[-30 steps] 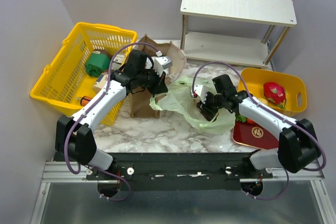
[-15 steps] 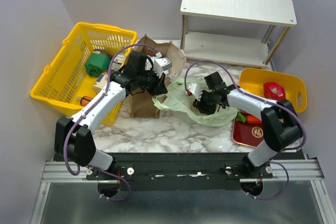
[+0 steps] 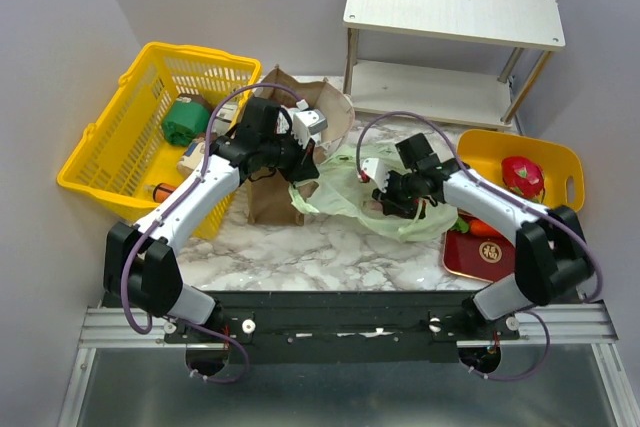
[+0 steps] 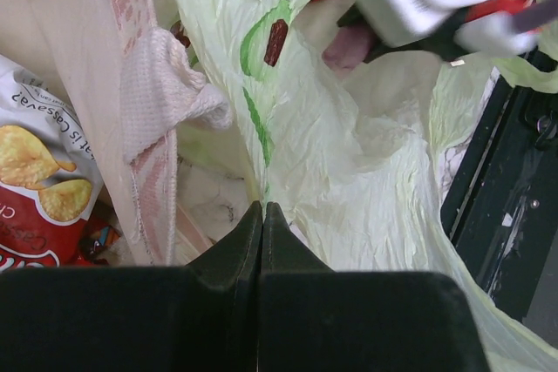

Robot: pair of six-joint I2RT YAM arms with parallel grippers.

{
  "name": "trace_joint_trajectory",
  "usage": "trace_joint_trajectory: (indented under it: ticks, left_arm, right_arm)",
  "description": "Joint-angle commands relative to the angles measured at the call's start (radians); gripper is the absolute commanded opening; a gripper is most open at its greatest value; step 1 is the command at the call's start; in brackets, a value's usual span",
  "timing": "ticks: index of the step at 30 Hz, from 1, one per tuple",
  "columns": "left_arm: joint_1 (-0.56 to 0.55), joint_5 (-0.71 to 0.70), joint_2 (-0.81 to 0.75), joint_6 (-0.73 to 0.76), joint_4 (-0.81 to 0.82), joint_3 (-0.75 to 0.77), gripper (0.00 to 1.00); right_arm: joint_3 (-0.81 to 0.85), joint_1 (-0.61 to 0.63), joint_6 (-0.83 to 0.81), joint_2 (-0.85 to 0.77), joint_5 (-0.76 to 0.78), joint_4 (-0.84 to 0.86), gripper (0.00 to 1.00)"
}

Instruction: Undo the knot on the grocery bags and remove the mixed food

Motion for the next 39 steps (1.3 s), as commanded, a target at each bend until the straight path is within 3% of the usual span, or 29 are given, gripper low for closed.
trace_joint_trajectory:
  ticks: [1, 5, 13, 18, 23, 28, 31, 33, 35, 37, 39]
  left_arm:
    - [-0.002, -0.004, 0.016, 0.019, -0.003, 0.024, 0.06]
    - [-0.002, -0.010, 0.019, 0.043, 0.002, 0.025, 0.06]
    - [-0.002, 0.004, -0.019, 0.016, 0.014, 0.030, 0.06]
    - [-0.002, 0.010, -0.097, -0.004, 0.009, 0.004, 0.07]
    - [-0.005, 0.045, -0.183, 0.014, -0.014, -0.030, 0.08]
    - [-0.020, 0.047, -0.215, 0.024, 0.000, -0.077, 0.09]
    - [-0.028, 0.036, -0.231, 0.022, 0.014, -0.106, 0.12]
    - [-0.028, 0.030, -0.235, 0.023, 0.003, -0.110, 0.15]
    - [-0.035, 0.019, -0.223, 0.080, -0.061, -0.073, 0.18]
    - [-0.055, 0.018, -0.180, 0.170, -0.206, -0.022, 0.23]
    - [-0.095, -0.042, -0.142, 0.299, -0.312, 0.062, 0.25]
  right_arm:
    - [0.061, -0.001, 0.053, -0.156, -0.143, -0.128, 0.09]
    - [0.054, 0.000, 0.056, -0.264, -0.233, -0.170, 0.08]
    - [0.132, -0.012, 0.168, -0.388, -0.235, -0.169, 0.00]
    - [0.135, -0.041, 0.379, -0.416, 0.047, -0.056, 0.00]
    - [0.339, -0.166, 0.441, -0.374, -0.308, -0.164, 0.01]
    - [0.552, -0.166, 0.459, -0.304, -0.390, -0.253, 0.00]
    - [0.609, -0.166, 0.374, -0.324, -0.301, -0.302, 0.00]
    - [0.576, -0.175, 0.276, -0.363, -0.116, -0.363, 0.00]
    - [0.482, -0.208, 0.118, -0.411, -0.025, -0.397, 0.00]
    - [0.266, -0.248, -0.026, -0.506, 0.045, -0.423, 0.00]
    - [0.111, -0.338, -0.105, -0.622, 0.113, -0.329, 0.00]
